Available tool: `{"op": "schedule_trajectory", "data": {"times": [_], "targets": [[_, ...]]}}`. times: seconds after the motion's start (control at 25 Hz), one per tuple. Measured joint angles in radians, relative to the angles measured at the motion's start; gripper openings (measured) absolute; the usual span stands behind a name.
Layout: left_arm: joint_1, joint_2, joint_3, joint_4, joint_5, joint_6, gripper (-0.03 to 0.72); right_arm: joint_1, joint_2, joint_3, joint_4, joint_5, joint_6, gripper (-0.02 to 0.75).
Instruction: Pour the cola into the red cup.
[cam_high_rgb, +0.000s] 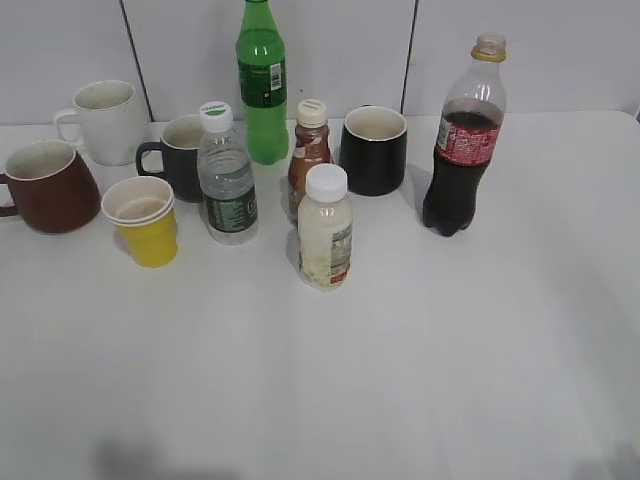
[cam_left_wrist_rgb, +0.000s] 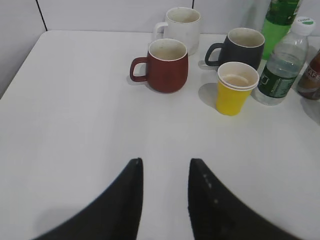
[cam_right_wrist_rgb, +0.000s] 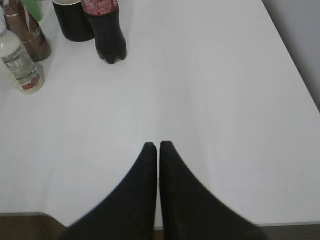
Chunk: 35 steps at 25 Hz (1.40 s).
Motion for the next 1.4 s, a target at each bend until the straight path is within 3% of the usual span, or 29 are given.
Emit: {"op": "schedule_trajectory", "data": {"times": [1.4], "targets": [[0.0, 0.004, 0.0, 0.0, 0.0, 0.0, 0.241, 0.0, 0.0, 0.0, 0.0, 0.0, 0.0, 0.0]]}}
